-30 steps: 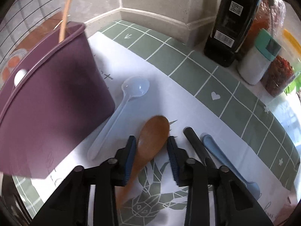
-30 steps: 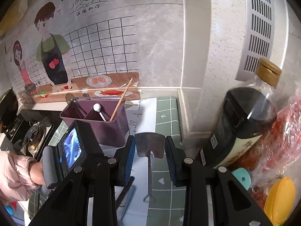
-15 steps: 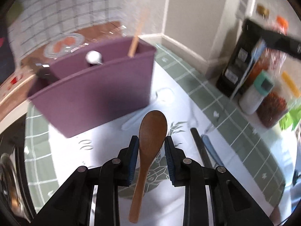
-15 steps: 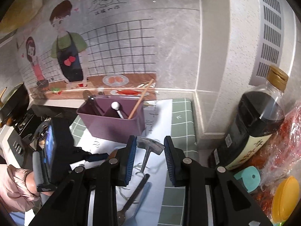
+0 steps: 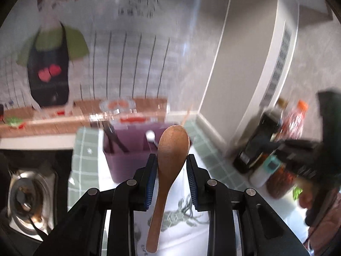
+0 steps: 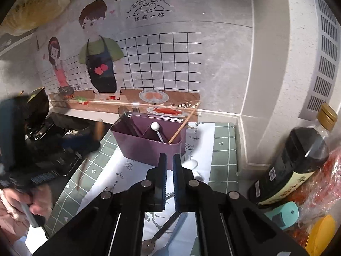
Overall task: Organize utensils
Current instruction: 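Open the right tool to release the spatula while the left tool lifts the wooden spoon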
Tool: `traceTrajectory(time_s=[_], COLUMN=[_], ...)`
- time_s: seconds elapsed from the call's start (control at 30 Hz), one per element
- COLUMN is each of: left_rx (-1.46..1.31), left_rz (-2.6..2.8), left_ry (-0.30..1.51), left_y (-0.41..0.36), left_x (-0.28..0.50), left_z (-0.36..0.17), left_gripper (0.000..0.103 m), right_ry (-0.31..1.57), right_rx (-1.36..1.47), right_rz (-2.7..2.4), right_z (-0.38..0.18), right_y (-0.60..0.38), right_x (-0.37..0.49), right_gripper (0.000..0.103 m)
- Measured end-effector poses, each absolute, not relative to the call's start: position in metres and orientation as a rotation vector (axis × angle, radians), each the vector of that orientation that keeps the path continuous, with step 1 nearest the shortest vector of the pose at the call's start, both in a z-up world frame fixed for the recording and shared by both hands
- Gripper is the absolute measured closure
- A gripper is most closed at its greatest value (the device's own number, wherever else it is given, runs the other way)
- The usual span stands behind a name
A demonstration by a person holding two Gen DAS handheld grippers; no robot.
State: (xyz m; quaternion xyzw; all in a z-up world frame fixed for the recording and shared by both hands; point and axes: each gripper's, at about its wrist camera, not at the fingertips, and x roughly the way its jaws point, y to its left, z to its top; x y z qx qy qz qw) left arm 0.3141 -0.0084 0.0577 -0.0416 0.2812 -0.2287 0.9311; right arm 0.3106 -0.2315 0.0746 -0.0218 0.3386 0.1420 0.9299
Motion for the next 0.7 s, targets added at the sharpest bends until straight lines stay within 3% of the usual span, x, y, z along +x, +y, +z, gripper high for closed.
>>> traceTrajectory(time_s=[0.1, 0.13, 0.17, 0.23, 0.43, 0.7], left_rx=[-0.081, -0.080, -0.081, -0.090, -0.143, -0.186], left_rz=[-0.440, -0.429, -0.415, -0.398, -0.369, -0.313], left_ry=[0.533, 0.525, 0.516, 0.519, 0.582, 0.609], left_y=[0.001, 0.003, 0.006, 0.011, 0.029, 0.051], left_x=[0.306, 0.305, 0.303, 0.303, 0.316, 0.320], left_z=[0.071, 0.071, 0.071, 0.064, 0.036, 0.023], left_gripper=[0.074, 0.074, 0.074, 0.074, 0.074, 0.074], right_ry=[0.762, 0.800, 0.839, 0.889, 1.037, 1.030], right_rx=[-0.042, -0.052, -0.059, -0.042, 0.109, 0.173], right_rz=[0.291, 0.265, 0.216, 0.130, -0.029, -0.233], right_z=[0.057, 0.045, 0.029, -0.006, -0.078, -0.105], right_y=[-0.233, -0.234, -0.235, -0.238, -0.236, -0.228], right_x=[0.322, 0.329, 0.336, 0.350, 0.397, 0.437], right_gripper=[0.097, 0.087, 0.065, 0.042, 0.043, 0.043])
